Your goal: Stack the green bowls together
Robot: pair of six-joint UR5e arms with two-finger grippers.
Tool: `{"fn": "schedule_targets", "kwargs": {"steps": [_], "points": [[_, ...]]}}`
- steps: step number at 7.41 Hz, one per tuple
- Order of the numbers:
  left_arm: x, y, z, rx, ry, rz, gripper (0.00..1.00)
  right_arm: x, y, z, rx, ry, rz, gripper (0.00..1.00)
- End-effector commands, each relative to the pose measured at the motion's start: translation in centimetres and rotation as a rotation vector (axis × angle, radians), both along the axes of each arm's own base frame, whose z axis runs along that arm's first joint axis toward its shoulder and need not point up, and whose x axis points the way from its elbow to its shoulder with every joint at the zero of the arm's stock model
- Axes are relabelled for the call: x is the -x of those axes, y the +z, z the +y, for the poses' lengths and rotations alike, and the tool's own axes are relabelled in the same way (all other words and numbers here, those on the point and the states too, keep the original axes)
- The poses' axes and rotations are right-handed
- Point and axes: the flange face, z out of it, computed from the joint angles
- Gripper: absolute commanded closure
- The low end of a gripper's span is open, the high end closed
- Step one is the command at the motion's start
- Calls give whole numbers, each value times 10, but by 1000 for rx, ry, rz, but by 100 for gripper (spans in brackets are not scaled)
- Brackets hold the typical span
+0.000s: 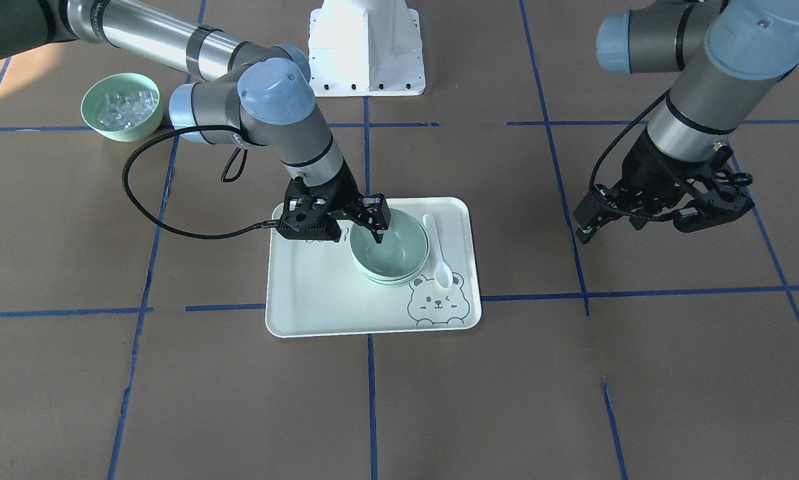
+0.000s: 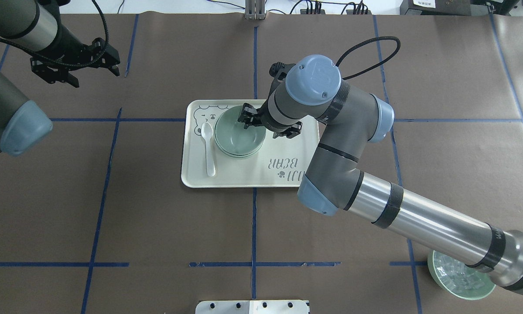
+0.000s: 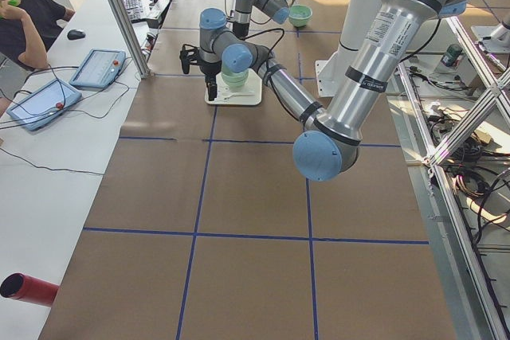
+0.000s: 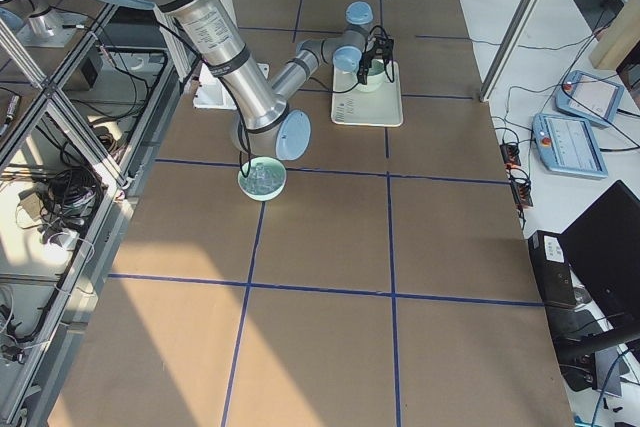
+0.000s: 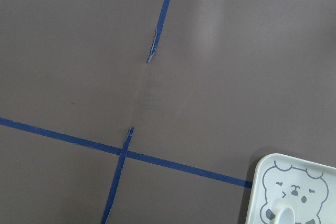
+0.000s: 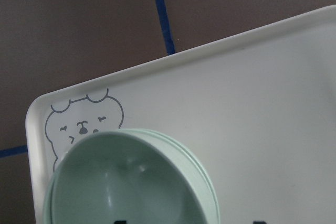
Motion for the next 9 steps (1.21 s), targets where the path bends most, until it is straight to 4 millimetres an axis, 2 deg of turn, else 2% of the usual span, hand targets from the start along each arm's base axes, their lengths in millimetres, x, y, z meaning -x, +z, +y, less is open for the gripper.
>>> {"fn": "schedule_targets", "kwargs": {"steps": [1, 2, 3, 4, 5, 6, 7, 9], "points": [[0, 1, -1, 3, 0, -2, 0, -16, 8, -13, 8, 16, 10, 0], [0, 2, -1, 3, 1, -3, 0, -40, 16, -24, -3, -5, 63, 0], [3, 6, 3, -14, 20, -11, 0, -77, 29, -21, -54, -60, 162, 0], [23, 15, -2, -28, 24, -39, 0, -126, 45, -20, -119, -110, 248, 0], [44, 21, -9, -33, 42, -73, 0, -169, 72, -22, -177, -146, 300, 0], [68, 28, -16, -60, 79, -110, 0, -212, 105, -31, -188, -192, 304, 0], [102, 52, -18, -83, 137, -126, 0, -265, 140, -44, -190, -243, 289, 0], [188, 118, -7, -141, 235, -117, 0, -390, 226, -58, -252, -322, 308, 0]]}}
